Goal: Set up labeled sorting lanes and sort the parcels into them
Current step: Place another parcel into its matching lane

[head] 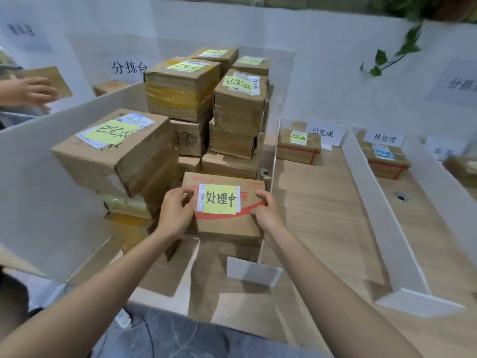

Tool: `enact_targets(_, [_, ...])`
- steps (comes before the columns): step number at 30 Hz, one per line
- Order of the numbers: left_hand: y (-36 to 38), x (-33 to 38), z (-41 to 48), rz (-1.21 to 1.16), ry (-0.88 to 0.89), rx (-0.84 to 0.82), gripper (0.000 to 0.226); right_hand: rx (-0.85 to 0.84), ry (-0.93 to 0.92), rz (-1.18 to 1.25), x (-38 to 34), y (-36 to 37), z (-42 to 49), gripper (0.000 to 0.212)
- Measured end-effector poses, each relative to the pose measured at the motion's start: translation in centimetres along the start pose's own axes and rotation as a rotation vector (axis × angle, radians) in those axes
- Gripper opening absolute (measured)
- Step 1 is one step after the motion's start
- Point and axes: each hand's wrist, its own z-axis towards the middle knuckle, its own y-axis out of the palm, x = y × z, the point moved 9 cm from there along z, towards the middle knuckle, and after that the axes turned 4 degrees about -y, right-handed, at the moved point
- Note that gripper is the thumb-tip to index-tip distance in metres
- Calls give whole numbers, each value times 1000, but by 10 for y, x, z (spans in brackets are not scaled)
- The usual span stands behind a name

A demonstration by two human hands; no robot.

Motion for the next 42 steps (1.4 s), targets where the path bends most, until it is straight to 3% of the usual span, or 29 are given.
enact_targets(11, [42, 57, -91, -269, -53, -101, 32, 101, -114, 59, -24, -118, -86, 53])
enact_targets(31, [281, 261, -284, -357, 300, -519, 41, 603, -198, 212, 14, -466, -256, 49])
enact_targets(42, [413, 340, -380, -325, 449, -788, 46, 831, -218, 251, 42, -610, -342, 47])
